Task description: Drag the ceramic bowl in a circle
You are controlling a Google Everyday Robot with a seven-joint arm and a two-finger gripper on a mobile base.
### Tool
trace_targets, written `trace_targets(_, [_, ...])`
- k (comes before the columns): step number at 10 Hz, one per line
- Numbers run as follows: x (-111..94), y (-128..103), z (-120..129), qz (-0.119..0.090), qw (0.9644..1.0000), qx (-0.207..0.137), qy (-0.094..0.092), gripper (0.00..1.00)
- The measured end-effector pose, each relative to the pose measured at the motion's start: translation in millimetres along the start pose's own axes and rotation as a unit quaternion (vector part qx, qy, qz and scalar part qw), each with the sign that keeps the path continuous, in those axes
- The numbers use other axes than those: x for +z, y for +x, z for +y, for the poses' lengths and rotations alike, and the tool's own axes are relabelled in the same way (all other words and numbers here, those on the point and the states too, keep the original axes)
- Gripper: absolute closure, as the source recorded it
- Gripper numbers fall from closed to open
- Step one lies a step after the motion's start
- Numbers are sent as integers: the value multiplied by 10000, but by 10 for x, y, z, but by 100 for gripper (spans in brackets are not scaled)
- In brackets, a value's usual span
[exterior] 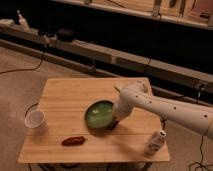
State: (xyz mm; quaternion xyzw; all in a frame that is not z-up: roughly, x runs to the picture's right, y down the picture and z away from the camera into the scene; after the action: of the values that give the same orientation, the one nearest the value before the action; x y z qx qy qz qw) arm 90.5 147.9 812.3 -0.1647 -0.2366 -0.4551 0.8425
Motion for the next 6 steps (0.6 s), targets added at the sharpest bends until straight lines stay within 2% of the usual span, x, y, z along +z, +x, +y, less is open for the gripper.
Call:
trace_targets(1, [-41, 181, 72, 159, 9997, 108, 165, 100])
trace_targets(3, [-24, 457, 160, 334, 9983, 246, 407, 100])
trace_targets(6, [153, 706, -62, 376, 9970, 163, 664, 100])
